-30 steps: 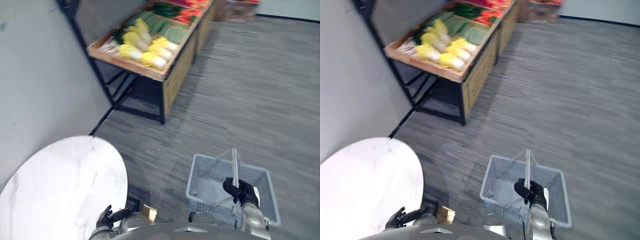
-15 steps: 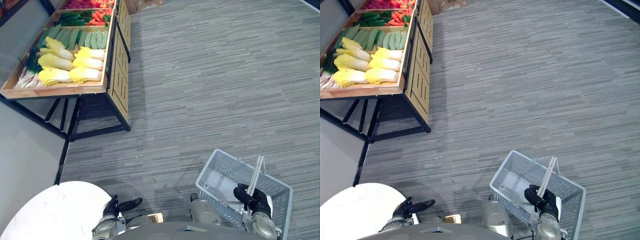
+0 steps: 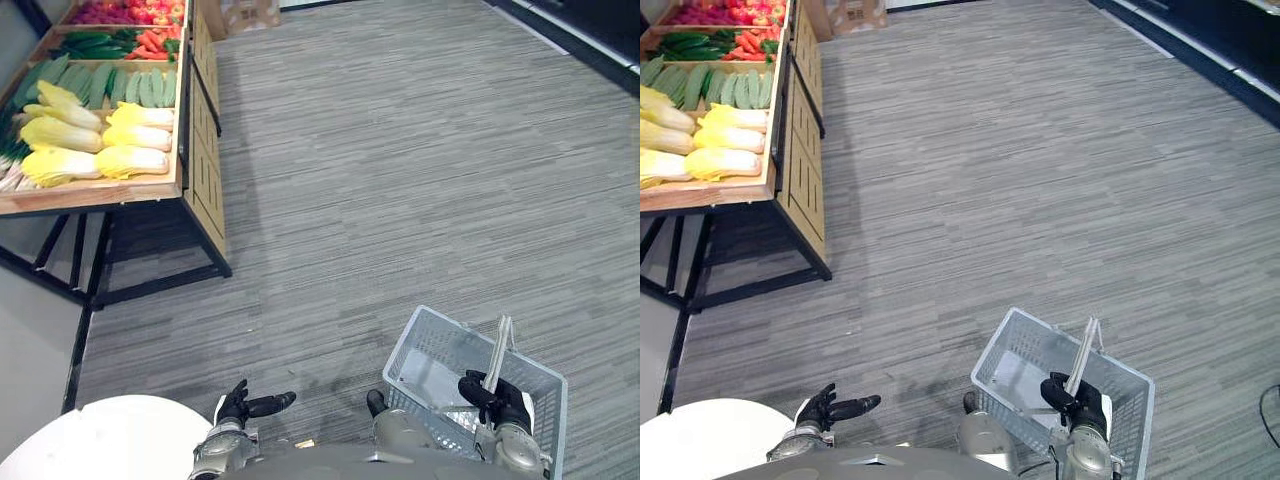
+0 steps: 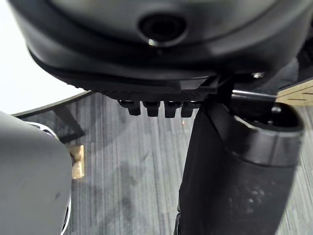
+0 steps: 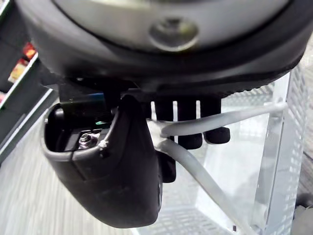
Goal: Pick vegetable in the basket
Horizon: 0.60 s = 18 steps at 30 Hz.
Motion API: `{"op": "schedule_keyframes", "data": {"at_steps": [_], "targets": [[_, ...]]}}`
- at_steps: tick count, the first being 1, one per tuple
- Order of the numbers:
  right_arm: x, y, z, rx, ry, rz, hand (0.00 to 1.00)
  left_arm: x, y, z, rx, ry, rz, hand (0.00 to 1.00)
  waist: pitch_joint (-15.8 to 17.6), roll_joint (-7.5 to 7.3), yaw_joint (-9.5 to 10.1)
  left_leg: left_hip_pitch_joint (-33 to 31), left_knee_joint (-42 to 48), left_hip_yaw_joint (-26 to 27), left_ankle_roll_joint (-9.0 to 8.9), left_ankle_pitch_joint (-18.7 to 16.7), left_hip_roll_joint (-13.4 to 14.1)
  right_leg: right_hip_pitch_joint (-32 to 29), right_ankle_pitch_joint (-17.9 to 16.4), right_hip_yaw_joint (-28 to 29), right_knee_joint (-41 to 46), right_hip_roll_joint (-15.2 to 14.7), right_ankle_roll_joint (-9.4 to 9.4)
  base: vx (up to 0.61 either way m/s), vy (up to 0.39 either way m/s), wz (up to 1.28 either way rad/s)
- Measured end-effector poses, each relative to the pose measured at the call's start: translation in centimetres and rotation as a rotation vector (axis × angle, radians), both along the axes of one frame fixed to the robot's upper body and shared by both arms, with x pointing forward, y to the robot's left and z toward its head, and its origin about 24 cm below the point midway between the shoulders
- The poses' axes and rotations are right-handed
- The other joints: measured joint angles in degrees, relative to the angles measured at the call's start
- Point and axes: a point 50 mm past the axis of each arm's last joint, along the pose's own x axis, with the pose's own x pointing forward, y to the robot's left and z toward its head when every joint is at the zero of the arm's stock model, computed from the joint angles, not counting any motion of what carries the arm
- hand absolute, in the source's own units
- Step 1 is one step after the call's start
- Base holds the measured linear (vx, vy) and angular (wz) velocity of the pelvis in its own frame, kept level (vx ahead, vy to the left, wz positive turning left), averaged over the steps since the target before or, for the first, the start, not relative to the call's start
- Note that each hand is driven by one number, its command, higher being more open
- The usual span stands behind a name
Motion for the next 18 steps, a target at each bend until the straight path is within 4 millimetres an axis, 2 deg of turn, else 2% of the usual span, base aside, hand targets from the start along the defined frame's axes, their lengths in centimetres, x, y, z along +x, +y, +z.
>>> {"op": "schedule_keyframes", "data": {"at_steps": [10, 12, 13, 15, 18], "targets": [[-0.1, 0.0, -0.2, 0.01, 0.011, 0.005, 0.0, -0.1, 0.2, 0.0, 0.005, 0.004, 0.011, 1.0, -0.3, -0.74, 0.4, 0.6, 0.6, -1.4, 0.39, -1.4, -0.1, 0.6, -0.3, -1.3, 1.1, -0.3, -0.24, -0.01, -0.012, 0.04], [-0.1, -0.1, -0.2, 0.011, 0.01, 0.001, 0.0, 0.1, 0.3, 0.1, 0.005, -0.006, 0.009, 1.0, -0.1, -1.21, 0.88, 0.6, 1.0, -2.1, 0.62, -1.6, -0.6, -0.7, -1.6, -2.6, 4.6, -0.6, -0.55, -0.04, -0.031, 0.14], [-0.2, -0.1, -0.2, 0.013, 0.012, -0.012, 0.0, 0.2, 0.5, 0.2, 0.009, -0.012, 0.007, 1.0, 0.3, -1.9, 1.06, 0.7, 1.5, -3.0, 0.81, -1.8, -1.2, -1.6, -3.6, -3.6, 8.6, -1.0, -0.38, -0.06, -0.042, 0.25], [-0.9, -0.5, -0.3, 0.007, 0.02, -0.041, 0.0, 0.4, 0.5, 0.2, 0.012, -0.017, 0.004, 1.0, 0.9, -2.53, 0.98, 1.5, 2.3, -4.9, 1.28, -2.6, -2.1, -2.9, -5.5, -6.4, 15.1, -1.7, -0.06, -0.09, -0.051, 0.45], [-1.3, -0.8, -0.3, -0.01, 0.028, -0.072, 0.0, 0.1, 0.5, 0.1, 0.013, -0.009, 0.001, 1.0, 0.8, -2.31, 0.68, 2.9, 2.4, -7.6, 2.01, -3.2, -2.9, -4.5, -5.6, -12.5, 22.8, -3.7, -0.18, -0.12, -0.001, 0.46]]}}
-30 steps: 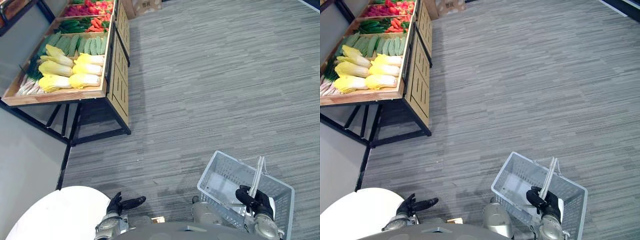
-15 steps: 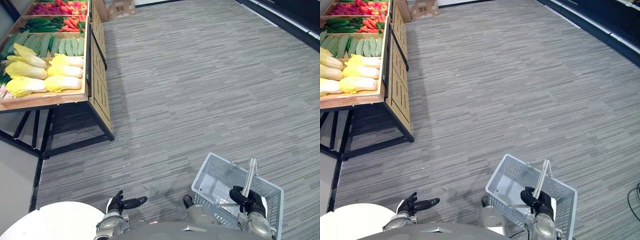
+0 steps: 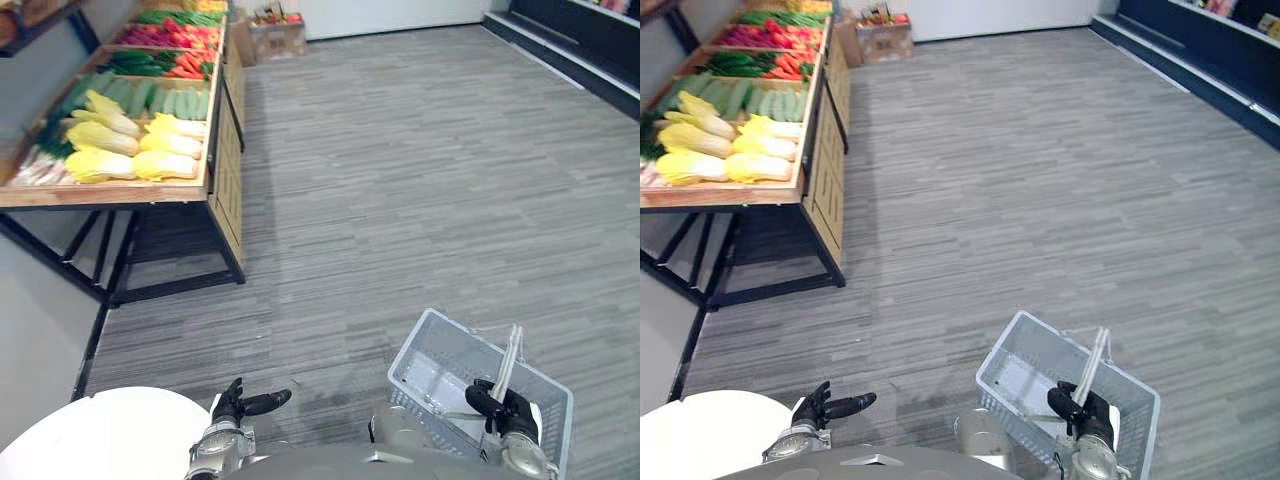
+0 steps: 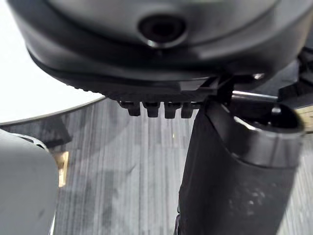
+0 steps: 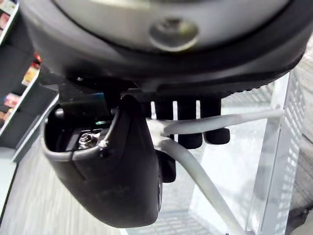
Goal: Pick vegetable in the basket
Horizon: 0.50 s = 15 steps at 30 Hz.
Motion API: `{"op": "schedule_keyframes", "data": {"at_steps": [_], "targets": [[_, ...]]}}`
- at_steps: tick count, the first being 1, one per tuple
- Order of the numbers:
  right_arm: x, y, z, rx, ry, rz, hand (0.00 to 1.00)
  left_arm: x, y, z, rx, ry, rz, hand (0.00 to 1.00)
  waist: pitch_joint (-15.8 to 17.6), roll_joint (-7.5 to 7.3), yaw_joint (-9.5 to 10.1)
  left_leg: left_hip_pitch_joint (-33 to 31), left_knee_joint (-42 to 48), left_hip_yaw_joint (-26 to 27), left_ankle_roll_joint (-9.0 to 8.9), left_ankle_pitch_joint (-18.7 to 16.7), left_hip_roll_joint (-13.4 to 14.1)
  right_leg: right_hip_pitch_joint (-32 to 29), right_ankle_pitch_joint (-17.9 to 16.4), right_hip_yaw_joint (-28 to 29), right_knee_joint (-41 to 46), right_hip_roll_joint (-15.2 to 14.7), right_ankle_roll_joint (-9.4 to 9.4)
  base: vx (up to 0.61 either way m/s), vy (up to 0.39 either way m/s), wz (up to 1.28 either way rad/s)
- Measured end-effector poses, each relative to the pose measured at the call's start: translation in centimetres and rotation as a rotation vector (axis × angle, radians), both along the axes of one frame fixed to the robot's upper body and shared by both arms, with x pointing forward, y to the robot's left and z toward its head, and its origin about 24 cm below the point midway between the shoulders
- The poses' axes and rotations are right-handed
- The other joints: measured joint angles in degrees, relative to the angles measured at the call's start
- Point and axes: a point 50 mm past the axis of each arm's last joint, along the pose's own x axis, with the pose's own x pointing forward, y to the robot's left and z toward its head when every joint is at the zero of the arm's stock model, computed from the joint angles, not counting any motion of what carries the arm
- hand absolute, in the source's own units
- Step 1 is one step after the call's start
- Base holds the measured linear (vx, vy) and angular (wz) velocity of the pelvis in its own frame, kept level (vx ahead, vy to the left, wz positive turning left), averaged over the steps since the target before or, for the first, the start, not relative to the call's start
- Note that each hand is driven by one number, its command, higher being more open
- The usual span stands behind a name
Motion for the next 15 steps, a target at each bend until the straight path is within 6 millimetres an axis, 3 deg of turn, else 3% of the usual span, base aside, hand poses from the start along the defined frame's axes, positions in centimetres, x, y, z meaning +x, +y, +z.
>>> {"op": "schedule_keyframes", "data": {"at_steps": [1, 4, 6, 7, 8, 9, 12, 15], "targets": [[0.0, 0.0, 0.0, -0.001, -0.001, -0.002, 0.0, -0.1, 0.1, 0.0, 0.002, 0.002, 0.0, 1.0, 0.2, 0.25, -0.44, 0.4, -0.5, -1.4, 0.93, 0.5, -0.3, -1.0, -0.4, -1.2, 2.5, -0.7, -0.69, -0.12, 0.015, 0.49], [0.1, 0.0, 0.0, -0.004, 0.001, -0.008, 0.0, -0.2, 0.2, 0.0, 0.007, 0.004, 0.002, 1.0, 0.4, 0.54, -0.75, 0.6, -0.5, -3.7, 0.52, 0.3, 0.4, -1.8, -2.5, -3.2, -0.8, -1.6, -3.42, -0.02, -0.054, 0.46], [0.1, 0.0, 0.0, -0.007, 0.0, -0.011, 0.0, -0.3, 0.3, 0.0, 0.009, 0.004, 0.002, 1.0, 0.5, 0.52, -0.63, 0.7, -0.3, -4.4, -0.81, -0.5, 1.7, -1.9, -1.7, -4.2, -6.9, -2.0, -3.1, 0.08, -0.129, 0.28], [0.2, -0.1, 0.1, -0.011, -0.002, -0.014, 0.0, -0.3, 0.4, 0.0, 0.013, 0.006, 0.003, 1.0, 0.2, 0.48, -0.69, 1.0, -0.1, -5.0, -2.36, -1.3, 3.3, -1.4, 1.4, -7.3, -8.2, -1.7, -1.96, 0.26, -0.235, 0.18], [0.5, -0.2, 0.2, -0.015, -0.01, -0.013, 0.0, -0.2, 0.2, 0.0, 0.009, 0.003, 0.002, 1.0, 1.0, 1.81, -0.77, 1.2, -0.4, -5.1, -3.79, -1.4, 5.0, -1.5, 0.9, -10.0, -7.9, -0.5, -2.62, 0.3, -0.238, 0.13], [0.8, -0.3, 0.3, -0.016, -0.019, -0.013, 0.0, -0.1, 0.1, 0.0, 0.003, 0.0, 0.001, 1.0, 1.3, 2.21, -0.69, 1.5, -1.1, -5.2, -4.43, -1.1, 5.8, -1.6, 0.4, -10.4, -7.1, 0.3, -3.03, 0.35, -0.247, 0.05], [1.8, -0.1, 0.5, -0.009, -0.046, -0.005, 0.0, 0.3, 0.2, 0.1, -0.002, -0.01, 0.016, 1.0, 2.3, 2.31, -0.61, 3.3, -4.7, -5.6, -6.45, 1.5, 6.9, -4.6, -4.9, -12.0, 0.3, 1.0, -4.92, 0.25, -0.209, 0.09], [1.4, -0.3, 0.5, -0.008, -0.039, -0.011, 0.0, 0.0, 0.1, -0.1, -0.009, 0.009, 0.027, 1.0, 2.0, 2.81, -0.96, 3.4, -3.3, -7.2, -6.51, 1.5, 8.4, -4.6, -10.8, -14.9, 4.2, 0.4, -5.5, 0.22, -0.163, 0.46]]}}
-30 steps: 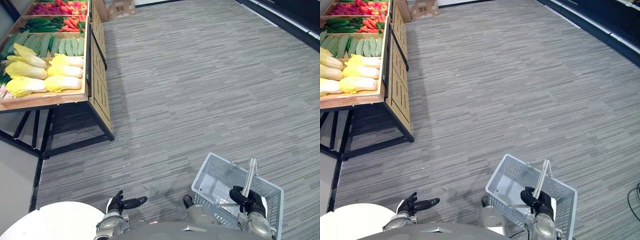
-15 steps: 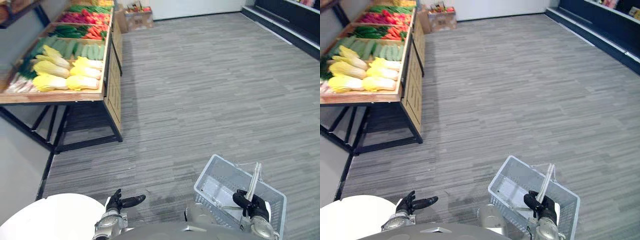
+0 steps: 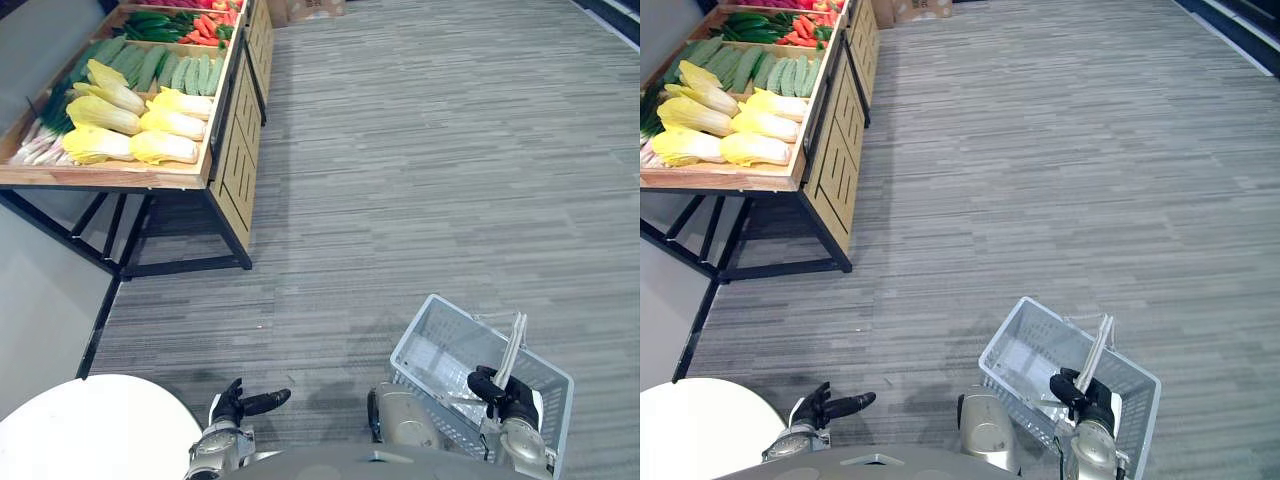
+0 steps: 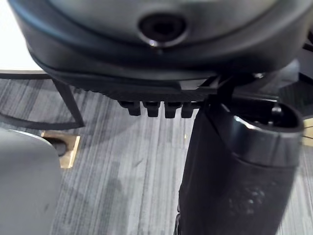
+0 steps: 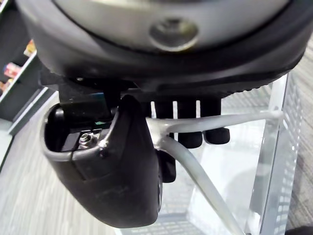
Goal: Pick vegetable in the basket
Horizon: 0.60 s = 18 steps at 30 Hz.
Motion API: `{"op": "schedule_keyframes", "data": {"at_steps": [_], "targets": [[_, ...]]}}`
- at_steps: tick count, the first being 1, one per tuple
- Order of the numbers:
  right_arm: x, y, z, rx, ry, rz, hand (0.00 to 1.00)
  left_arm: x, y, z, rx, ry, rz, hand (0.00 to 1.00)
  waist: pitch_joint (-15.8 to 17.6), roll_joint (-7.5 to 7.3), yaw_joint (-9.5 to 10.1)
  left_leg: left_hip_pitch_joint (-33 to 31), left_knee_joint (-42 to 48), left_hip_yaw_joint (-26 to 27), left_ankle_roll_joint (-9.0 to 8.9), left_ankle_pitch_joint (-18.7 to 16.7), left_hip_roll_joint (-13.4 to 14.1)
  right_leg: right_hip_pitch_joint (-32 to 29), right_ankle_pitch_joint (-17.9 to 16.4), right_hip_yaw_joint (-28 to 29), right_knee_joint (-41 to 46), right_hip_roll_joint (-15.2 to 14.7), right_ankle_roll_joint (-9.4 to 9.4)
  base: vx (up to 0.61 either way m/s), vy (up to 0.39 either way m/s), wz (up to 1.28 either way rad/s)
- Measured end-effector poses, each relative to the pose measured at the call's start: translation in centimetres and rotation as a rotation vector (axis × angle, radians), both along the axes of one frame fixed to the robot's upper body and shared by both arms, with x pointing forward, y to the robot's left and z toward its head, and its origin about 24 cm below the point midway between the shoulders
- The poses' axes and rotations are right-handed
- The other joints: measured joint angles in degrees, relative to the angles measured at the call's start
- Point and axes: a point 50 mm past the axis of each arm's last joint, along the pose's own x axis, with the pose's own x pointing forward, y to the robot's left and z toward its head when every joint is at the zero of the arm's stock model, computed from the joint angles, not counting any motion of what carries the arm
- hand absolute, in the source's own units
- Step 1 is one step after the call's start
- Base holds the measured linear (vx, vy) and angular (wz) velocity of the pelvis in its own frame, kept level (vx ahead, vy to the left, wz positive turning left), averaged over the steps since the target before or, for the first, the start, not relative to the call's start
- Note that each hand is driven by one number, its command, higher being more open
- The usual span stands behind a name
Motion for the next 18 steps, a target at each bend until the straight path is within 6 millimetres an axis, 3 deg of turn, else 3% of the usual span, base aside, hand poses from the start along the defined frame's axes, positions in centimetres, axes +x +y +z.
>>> {"op": "schedule_keyframes", "data": {"at_steps": [2, 4, 5, 6, 7, 8, 9, 10, 12, 14, 16, 17, 18], "targets": [[-0.2, -0.1, 0.0, 0.003, 0.003, 0.0, 0.0, -0.3, -0.1, -0.1, -0.005, 0.007, 0.007, 1.0, -0.7, 0.61, -0.86, -3.2, 5.5, -1.7, -0.71, -0.5, 0.8, 1.2, -1.7, -2.4, -0.3, -0.3, -0.65, 0.22, -0.14, 0.55], [-0.2, -0.2, 0.0, 0.003, 0.003, 0.005, 0.0, -0.6, -0.7, -0.2, -0.021, 0.013, 0.014, 1.0, -1.7, 2.2, -1.57, -10.1, 18.7, -3.3, -1.3, 0.0, 2.7, 4.3, -2.2, -5.0, -3.4, 0.5, -1.57, 0.32, -0.158, 0.56], [-0.3, -0.2, 0.0, 0.004, 0.005, 0.005, 0.0, -0.5, -0.8, -0.2, -0.024, 0.012, 0.015, 1.0, -1.9, 2.48, -1.52, -11.9, 22.6, -3.4, -1.44, 1.0, 3.3, 5.5, -2.2, -5.5, -4.4, 0.9, -1.71, 0.39, -0.184, 0.36], [-0.6, -0.2, -0.1, 0.008, 0.014, 0.005, 0.0, -0.3, -0.8, -0.1, -0.028, 0.001, 0.023, 1.0, -1.9, 2.54, -1.15, -14.4, 29.6, -3.1, -1.21, 4.3, 4.2, 8.1, -2.2, -6.0, -6.2, 1.4, -1.97, 0.34, -0.144, 0.08], [-0.5, -0.2, 0.0, 0.009, 0.008, 0.006, 0.0, -0.2, -0.9, 0.0, -0.031, -0.009, 0.027, 1.0, -1.9, 2.46, -1.03, -16.8, 36.3, -1.2, -0.15, 9.1, 5.6, 11.3, -1.8, -6.0, -8.7, 2.1, -2.65, 0.41, -0.153, -0.05], [-0.4, -0.2, 0.0, 0.008, 0.004, 0.006, 0.0, -0.1, -0.9, 0.0, -0.033, -0.014, 0.031, 1.0, -1.8, 2.24, -0.82, -18.1, 39.9, 0.2, 0.33, 10.4, 6.8, 13.0, -1.7, -5.7, -10.2, 2.2, -3.12, 0.32, -0.069, -0.2], [-0.2, -0.4, 0.2, 0.001, -0.001, 0.006, 0.0, 0.3, -0.9, 0.2, -0.036, -0.029, 0.032, 1.0, -1.5, 1.7, -0.79, -20.4, 46.2, 4.1, 2.68, 9.3, 8.4, 15.8, -1.5, -5.0, -12.6, 2.3, -3.56, 0.3, -0.019, -0.3], [-0.1, -0.5, 0.3, -0.005, -0.005, -0.001, 0.0, 0.6, -0.8, 0.4, -0.034, -0.046, 0.037, 1.0, -1.1, 0.99, -0.51, -21.9, 49.1, 7.8, 3.86, 7.5, 8.9, 18.4, -1.5, -3.9, -14.6, 2.0, -3.59, 0.3, 0.0, -0.35], [-0.2, -0.7, 0.3, -0.009, -0.011, -0.028, 0.0, 0.9, -0.5, 0.5, -0.027, -0.068, 0.044, 1.0, -0.7, 0.18, 0.31, -24.2, 48.4, 12.1, 4.97, 4.6, 8.2, 21.9, -1.5, -2.5, -17.4, 1.3, -3.59, 0.32, 0.066, -0.3], [-0.3, -0.8, 0.3, -0.004, -0.018, -0.053, 0.0, 1.4, -0.1, 0.9, -0.018, -0.094, 0.044, 1.0, -0.1, -0.8, 0.44, -27.9, 42.9, 14.8, 4.76, 1.8, 5.7, 24.2, -1.5, -2.1, -19.1, -0.4, -3.55, 0.31, 0.12, -0.17], [-0.2, -1.0, 0.3, 0.001, -0.024, -0.068, 0.0, 2.0, 0.0, 1.1, -0.012, -0.111, 0.041, 1.0, 0.3, -1.54, 0.76, -30.8, 30.8, 16.3, 4.67, 2.1, 1.4, 25.7, -1.5, -1.6, -18.9, -3.1, -3.5, 0.35, 0.202, -0.26], [-0.5, -1.3, 0.3, 0.004, -0.024, -0.083, 0.0, 1.9, -0.1, 1.0, -0.011, -0.107, 0.042, 1.0, 0.3, -1.04, 1.36, -30.4, 12.9, 12.4, 4.36, 9.9, -2.9, 27.0, -1.6, -0.4, -18.7, -4.4, -2.25, 0.34, 0.235, -0.4], [-0.6, -1.3, 0.3, 0.004, -0.022, -0.084, 0.0, 1.8, -0.1, 1.0, -0.013, -0.105, 0.043, 1.0, 0.2, -0.73, 1.46, -30.2, 10.3, 11.2, 4.46, 13.4, -3.3, 27.2, -1.7, -0.4, -18.7, -4.2, -1.59, 0.36, 0.244, -0.54]]}}
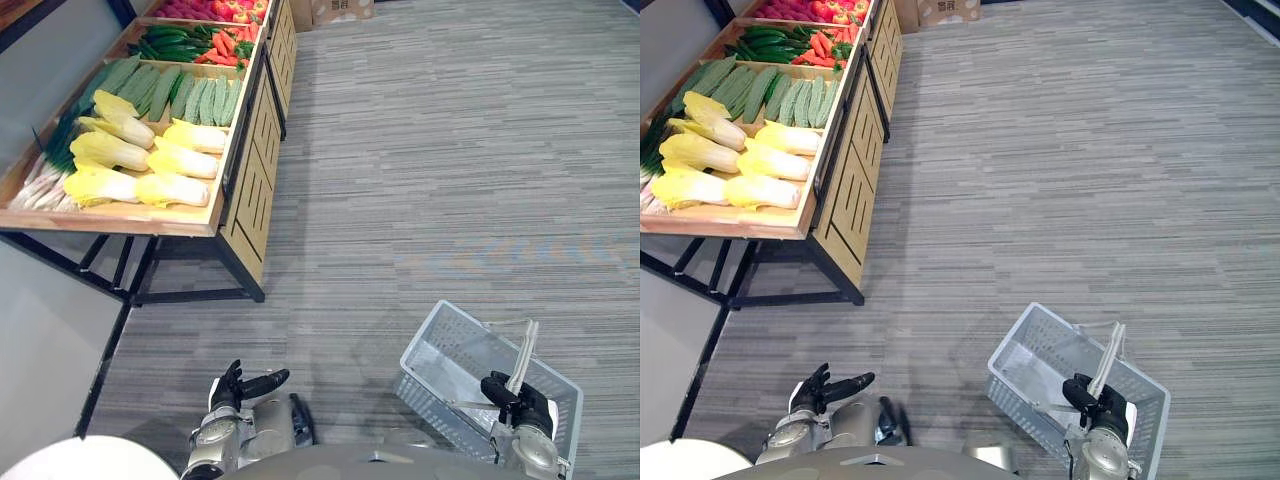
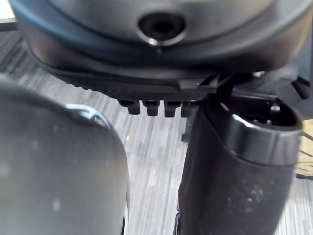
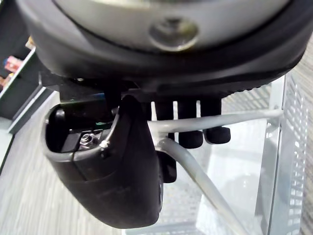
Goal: Pick vegetable in the basket
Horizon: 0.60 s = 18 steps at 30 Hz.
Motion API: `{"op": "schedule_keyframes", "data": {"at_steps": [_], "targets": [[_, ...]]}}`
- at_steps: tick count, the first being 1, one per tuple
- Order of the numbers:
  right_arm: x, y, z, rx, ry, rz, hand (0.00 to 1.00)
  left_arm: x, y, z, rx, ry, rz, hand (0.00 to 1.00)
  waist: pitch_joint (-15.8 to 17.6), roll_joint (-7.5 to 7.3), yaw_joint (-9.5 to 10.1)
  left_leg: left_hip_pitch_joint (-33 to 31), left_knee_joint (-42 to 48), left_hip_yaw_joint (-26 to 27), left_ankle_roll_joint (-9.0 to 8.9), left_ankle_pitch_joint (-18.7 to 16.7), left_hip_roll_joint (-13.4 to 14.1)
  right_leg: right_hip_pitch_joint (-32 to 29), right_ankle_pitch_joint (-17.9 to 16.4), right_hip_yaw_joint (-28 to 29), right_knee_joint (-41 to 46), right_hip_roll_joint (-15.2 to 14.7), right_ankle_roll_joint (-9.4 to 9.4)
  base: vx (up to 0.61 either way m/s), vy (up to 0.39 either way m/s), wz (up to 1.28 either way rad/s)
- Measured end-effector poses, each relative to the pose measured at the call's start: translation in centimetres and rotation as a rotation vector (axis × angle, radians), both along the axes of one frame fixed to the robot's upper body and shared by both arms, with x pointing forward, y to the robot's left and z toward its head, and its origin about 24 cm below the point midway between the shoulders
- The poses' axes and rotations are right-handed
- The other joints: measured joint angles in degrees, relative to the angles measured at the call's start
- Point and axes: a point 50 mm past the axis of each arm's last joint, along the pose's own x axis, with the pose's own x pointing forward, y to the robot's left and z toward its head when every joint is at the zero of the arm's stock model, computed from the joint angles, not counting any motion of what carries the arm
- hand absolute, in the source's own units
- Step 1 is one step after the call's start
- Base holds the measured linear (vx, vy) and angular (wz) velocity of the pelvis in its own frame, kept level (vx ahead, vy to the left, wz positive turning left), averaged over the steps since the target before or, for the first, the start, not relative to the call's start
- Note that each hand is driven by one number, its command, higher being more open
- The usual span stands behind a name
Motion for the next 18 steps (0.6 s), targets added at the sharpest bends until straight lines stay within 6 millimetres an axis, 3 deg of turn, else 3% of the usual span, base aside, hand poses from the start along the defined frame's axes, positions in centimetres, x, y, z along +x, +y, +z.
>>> {"op": "schedule_keyframes", "data": {"at_steps": [1, 4, 6, 8, 12, 14, 17, 18], "targets": [[0.0, 1.0, -0.7, 0.047, 0.014, 0.005, 0.0, 0.2, 0.2, 0.0, 0.002, -0.001, 0.011, 1.0, -0.2, -1.67, 0.22, 2.2, -2.2, 0.3, 1.4, 3.5, -2.2, 0.7, -0.4, 1.1, -0.3, -1.8, 1.5, 0.29, 0.163, -0.3], [0.9, 2.9, -1.2, 0.107, 0.005, 0.08, 0.0, 0.8, 1.0, 0.3, 0.017, -0.011, 0.019, 1.0, 0.4, -2.71, 0.91, 2.1, 1.0, -1.4, 2.59, 1.6, -2.3, -1.0, 2.6, 2.4, -6.8, -0.2, 4.06, 0.23, 0.135, -0.32], [1.0, 2.9, -1.2, 0.108, 0.005, 0.092, 0.0, 0.6, 1.0, 0.2, 0.018, -0.002, 0.019, 1.0, 0.3, -2.24, 0.91, 2.2, 6.2, -1.6, 2.55, -1.6, -1.4, 0.2, 4.1, 3.2, -8.3, 0.2, 5.01, 0.1, 0.062, -0.4], [1.4, 2.9, -1.2, 0.101, 0.009, 0.125, 0.0, 0.2, 1.0, 0.0, 0.016, 0.014, 0.017, 1.0, -0.2, -1.29, 1.63, 2.1, 9.8, -1.7, 1.36, -4.0, 0.3, 1.0, 5.7, 6.4, -9.6, 0.7, 6.41, 0.16, 0.123, -0.76], [1.3, 2.9, -1.6, 0.121, 0.028, 0.121, 0.0, -0.2, 0.7, -0.3, 0.014, 0.038, -0.006, 1.0, -1.4, -0.01, 1.74, 2.9, 8.0, -1.3, 0.53, -8.8, 1.1, -2.1, 6.5, 11.6, -9.3, 0.8, 7.17, 0.18, 0.161, -0.67], [1.0, 3.0, -2.2, 0.168, 0.036, 0.086, 0.0, -0.2, 0.8, -0.3, 0.013, 0.04, -0.006, 1.0, -1.5, -0.24, 1.87, 4.7, 4.6, 0.4, 0.96, -8.7, 0.2, -4.7, 6.5, 13.0, -5.6, 0.1, 7.23, 0.1, 0.128, -0.45], [0.4, 3.1, -2.5, 0.21, 0.032, 0.045, 0.0, -0.6, 0.8, -0.5, 0.018, 0.059, -0.028, 1.0, -1.9, -0.87, 1.85, 10.7, -1.8, 2.2, 2.25, -7.6, -2.3, -11.1, 7.0, 14.2, 11.0, -0.1, 8.1, 0.08, 0.133, -0.22], [0.2, 3.2, -2.6, 0.222, 0.03, 0.033, 0.0, -0.6, 1.0, -0.5, 0.029, 0.062, -0.051, 1.0, -2.1, -1.48, 1.83, 13.1, -3.9, 2.6, 2.84, -7.3, -3.5, -14.5, 8.7, 14.3, 19.1, -0.4, 10.96, 0.1, 0.149, 0.0]]}}
